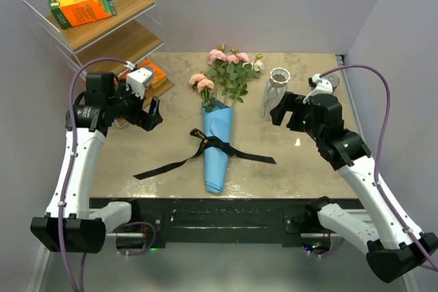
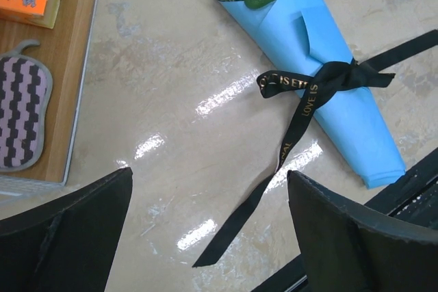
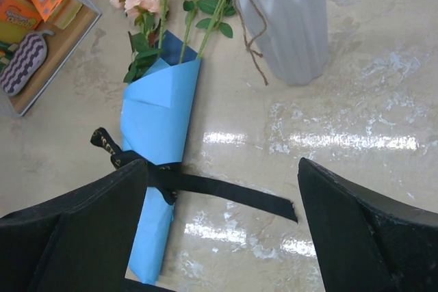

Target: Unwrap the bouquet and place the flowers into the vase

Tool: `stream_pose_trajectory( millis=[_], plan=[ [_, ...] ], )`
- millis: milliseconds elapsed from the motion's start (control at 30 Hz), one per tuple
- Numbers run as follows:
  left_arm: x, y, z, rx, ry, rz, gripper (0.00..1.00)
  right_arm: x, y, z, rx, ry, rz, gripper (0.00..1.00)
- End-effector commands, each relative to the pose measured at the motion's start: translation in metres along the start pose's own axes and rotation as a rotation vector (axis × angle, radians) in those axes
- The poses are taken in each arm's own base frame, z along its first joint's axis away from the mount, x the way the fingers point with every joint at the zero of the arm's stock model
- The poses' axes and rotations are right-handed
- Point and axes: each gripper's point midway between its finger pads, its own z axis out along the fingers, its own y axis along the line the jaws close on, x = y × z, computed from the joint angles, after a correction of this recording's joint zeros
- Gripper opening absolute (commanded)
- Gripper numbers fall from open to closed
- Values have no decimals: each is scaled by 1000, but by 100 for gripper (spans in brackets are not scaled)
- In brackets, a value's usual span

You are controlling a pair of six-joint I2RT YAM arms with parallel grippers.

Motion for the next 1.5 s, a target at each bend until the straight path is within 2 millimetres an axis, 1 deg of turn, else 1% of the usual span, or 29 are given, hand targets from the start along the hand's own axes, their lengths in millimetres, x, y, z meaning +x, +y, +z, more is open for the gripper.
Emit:
stream_pose_trajectory(
  millis=[0, 67, 100, 167, 200, 267, 300, 333, 367, 400, 433, 467, 500, 533, 600, 733, 800, 833, 867, 933, 967, 1033, 1067, 1167, 1200, 1233, 1267, 1333, 1467],
  plan=[
    [8, -14, -1, 73, -14, 37, 99, 10, 5, 4, -47, 41, -48, 94],
    [16, -11, 5, 58, 19, 40, 99, 15, 9, 7, -83, 55, -85, 93],
    [24, -11, 9, 65, 41, 47, 99, 21, 8, 13, -81, 78, -102, 91],
    [32, -14, 11, 84, 55, 51, 99, 32, 6, 19, -68, 119, -133, 89],
    [39, -17, 14, 100, 67, 62, 99, 41, 4, 25, -60, 148, -140, 88],
    [43, -24, 17, 131, 70, 84, 99, 55, 11, 30, -81, 189, -138, 85],
    [49, -27, 20, 147, 82, 92, 99, 68, 10, 36, -77, 219, -143, 85],
    [52, -34, 23, 173, 96, 108, 99, 75, 20, 38, -107, 221, -156, 85],
    [55, -37, 26, 185, 106, 116, 99, 83, 23, 41, -119, 224, -166, 86],
    [61, -40, 30, 190, 123, 122, 99, 100, 16, 47, -99, 244, -180, 87],
    [60, -45, 35, 198, 121, 150, 99, 107, 21, 53, -110, 245, -180, 87],
    [63, -44, 39, 172, 136, 165, 99, 114, 21, 56, -111, 259, -183, 85],
    [69, -46, 43, 176, 151, 169, 99, 126, 15, 59, -93, 278, -187, 82],
    [68, -51, 48, 188, 148, 190, 99, 131, 20, 60, -110, 275, -186, 80],
    [76, -55, 55, 213, 168, 209, 99, 142, 19, 61, -114, 282, -192, 75],
    [92, -68, 77, 276, 212, 257, 99, 155, 20, 60, -106, 286, -228, 72],
    [98, -72, 85, 288, 230, 267, 99, 162, 19, 57, -96, 281, -242, 73],
    [99, -76, 92, 305, 232, 279, 99, 165, 24, 56, -98, 270, -252, 74],
    [100, -80, 95, 317, 234, 283, 99, 170, 25, 56, -97, 270, -257, 78],
    [103, -89, 105, 337, 244, 313, 99, 184, 31, 55, -96, 284, -277, 80],
    [105, -88, 109, 319, 252, 329, 99, 185, 29, 57, -72, 276, -287, 84],
    [110, -92, 117, 317, 254, 363, 99, 195, 30, 60, -48, 292, -283, 86],
    [113, -90, 119, 300, 260, 379, 99, 194, 29, 62, -35, 282, -280, 86],
    [126, -94, 123, 315, 277, 421, 99, 193, 31, 63, -47, 254, -245, 86],
    [129, -95, 124, 318, 277, 433, 99, 195, 28, 63, -45, 249, -239, 86],
    [131, -97, 126, 322, 275, 447, 99, 192, 32, 63, -60, 228, -221, 86],
    [138, -97, 127, 319, 292, 459, 98, 191, 31, 63, -61, 220, -216, 86],
    [144, -97, 133, 310, 301, 484, 97, 192, 30, 64, -57, 208, -204, 86],
    [160, -93, 141, 315, 355, 501, 95, 192, 24, 59, 6, 174, -195, 86]
  ],
)
